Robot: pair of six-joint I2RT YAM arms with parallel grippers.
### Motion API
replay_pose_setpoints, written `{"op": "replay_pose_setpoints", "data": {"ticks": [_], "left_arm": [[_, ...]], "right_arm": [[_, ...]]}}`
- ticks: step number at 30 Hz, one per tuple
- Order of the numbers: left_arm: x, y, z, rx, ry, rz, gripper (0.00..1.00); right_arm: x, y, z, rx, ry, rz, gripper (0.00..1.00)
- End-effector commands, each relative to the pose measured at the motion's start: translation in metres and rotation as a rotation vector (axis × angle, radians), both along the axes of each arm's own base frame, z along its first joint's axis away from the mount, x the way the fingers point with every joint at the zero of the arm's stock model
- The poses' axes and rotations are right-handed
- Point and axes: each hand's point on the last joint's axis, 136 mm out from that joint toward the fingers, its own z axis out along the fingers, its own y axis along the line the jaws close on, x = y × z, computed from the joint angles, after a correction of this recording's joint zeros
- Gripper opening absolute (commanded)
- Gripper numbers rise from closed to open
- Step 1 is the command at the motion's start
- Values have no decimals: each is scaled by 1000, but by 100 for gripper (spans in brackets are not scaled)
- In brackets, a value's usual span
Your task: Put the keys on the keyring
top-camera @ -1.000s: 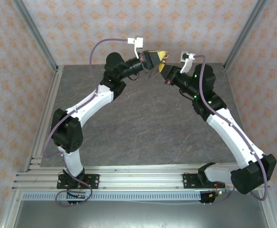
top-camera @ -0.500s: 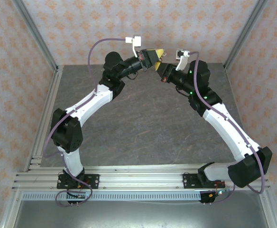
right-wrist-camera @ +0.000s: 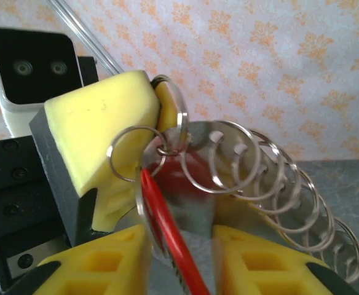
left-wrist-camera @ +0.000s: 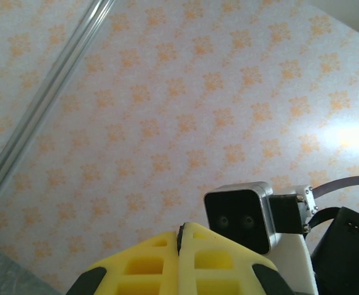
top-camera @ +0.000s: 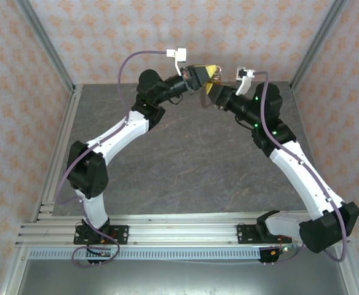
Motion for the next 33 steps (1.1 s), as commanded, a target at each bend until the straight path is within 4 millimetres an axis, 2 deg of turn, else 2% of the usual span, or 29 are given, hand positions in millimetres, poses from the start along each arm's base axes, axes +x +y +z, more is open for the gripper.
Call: {"op": "replay_pose_setpoints", "data": {"ticks": [1,5,12,17,20,24,31,33], "left_arm": [[-7,7,29,-107,-65,-11,0],[-6,10,35,-142,-62,-7,0],[-5,12,38,-169,-58,-5,0],[-3,11,35,-173,-37,-12,0],[-7,13,40,-189,-62,-17,0],[-9,13,41,-188,-64,-23,0],[-12,13,42,-191,-66,-34,0],[-11,13,42,-193,-66,-36,0]], "right_arm": [[-17,-7,16,19,-56,24,37],[-25,-17,22,31,-75,19,42],[-41,-38,42,75,-142,-29,42],[-28,-57,54,146,-152,-134,38],[-17,-64,60,204,-156,-160,35],[-7,-60,68,271,-170,-107,34],[-9,-44,90,342,-234,23,31],[-3,-37,88,348,-219,59,30]]}}
